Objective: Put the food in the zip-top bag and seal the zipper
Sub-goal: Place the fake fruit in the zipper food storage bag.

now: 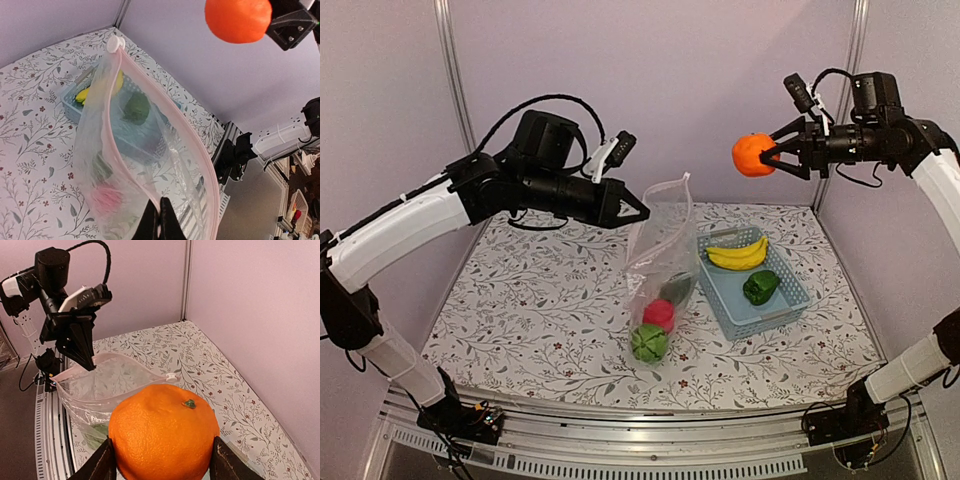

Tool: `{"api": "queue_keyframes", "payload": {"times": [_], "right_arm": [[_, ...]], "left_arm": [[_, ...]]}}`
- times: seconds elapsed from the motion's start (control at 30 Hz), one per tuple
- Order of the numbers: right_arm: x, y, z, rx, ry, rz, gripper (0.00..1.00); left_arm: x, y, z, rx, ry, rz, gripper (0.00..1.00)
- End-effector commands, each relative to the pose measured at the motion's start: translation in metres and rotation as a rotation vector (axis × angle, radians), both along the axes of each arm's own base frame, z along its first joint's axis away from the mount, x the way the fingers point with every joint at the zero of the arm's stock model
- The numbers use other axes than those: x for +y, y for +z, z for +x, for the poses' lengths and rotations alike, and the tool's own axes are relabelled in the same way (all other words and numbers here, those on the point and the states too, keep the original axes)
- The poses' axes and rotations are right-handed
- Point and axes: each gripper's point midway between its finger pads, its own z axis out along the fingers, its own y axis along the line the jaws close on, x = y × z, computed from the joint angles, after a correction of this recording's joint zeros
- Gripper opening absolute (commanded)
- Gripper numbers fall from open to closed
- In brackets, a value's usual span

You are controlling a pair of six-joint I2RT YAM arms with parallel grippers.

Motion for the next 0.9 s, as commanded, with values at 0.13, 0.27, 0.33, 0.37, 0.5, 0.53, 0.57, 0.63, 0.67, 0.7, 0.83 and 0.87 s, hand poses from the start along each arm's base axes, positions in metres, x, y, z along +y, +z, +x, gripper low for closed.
{"api": "queue_keyframes", "payload": {"times": [0.13, 0.27, 0.33, 0.37, 0.5, 0.53, 0.57, 0.63, 0.67, 0.7, 0.83, 0.87], "right_arm": [[0.046, 0.030, -0.042, 0.033, 0.314, 0.200, 0.45], [0.061, 0.026, -0.053, 0.002, 0.377, 0.247, 0.45], [0.069, 0.029, -0.058, -0.007, 0.406, 0.262, 0.46], [0.073, 0.030, -0.061, -0.008, 0.421, 0.265, 0.46], [0.096, 0.020, -0.065, 0.002, 0.464, 0.249, 0.46], [0.101, 0.017, -0.066, 0.002, 0.467, 0.241, 0.46], [0.106, 0.013, -0.064, 0.002, 0.467, 0.232, 0.46], [0.113, 0.007, -0.064, -0.005, 0.468, 0.211, 0.46], [0.118, 0.003, -0.062, -0.007, 0.463, 0.198, 0.46], [0.121, 0.002, -0.063, -0.016, 0.463, 0.188, 0.46], [0.132, -0.007, -0.057, -0.017, 0.460, 0.163, 0.46], [0.134, -0.009, -0.056, -0.012, 0.456, 0.159, 0.46]], "left_arm": [[0.012, -0.036, -0.005, 0.108, 0.078, 0.111, 0.00], [0.014, -0.049, -0.003, 0.110, 0.111, 0.144, 0.00], [0.014, -0.050, -0.003, 0.105, 0.121, 0.148, 0.00], [0.014, -0.050, -0.003, 0.096, 0.121, 0.147, 0.00], [0.015, -0.046, -0.002, 0.075, 0.126, 0.136, 0.00], [0.015, -0.045, -0.002, 0.078, 0.126, 0.134, 0.00], [0.015, -0.043, -0.003, 0.080, 0.127, 0.126, 0.00], [0.014, -0.040, -0.005, 0.082, 0.125, 0.113, 0.00], [0.014, -0.039, -0.005, 0.081, 0.126, 0.109, 0.00], [0.015, -0.037, -0.006, 0.077, 0.126, 0.101, 0.00], [0.015, -0.029, -0.007, 0.072, 0.131, 0.073, 0.00], [0.015, -0.026, -0.008, 0.071, 0.128, 0.064, 0.00]]}}
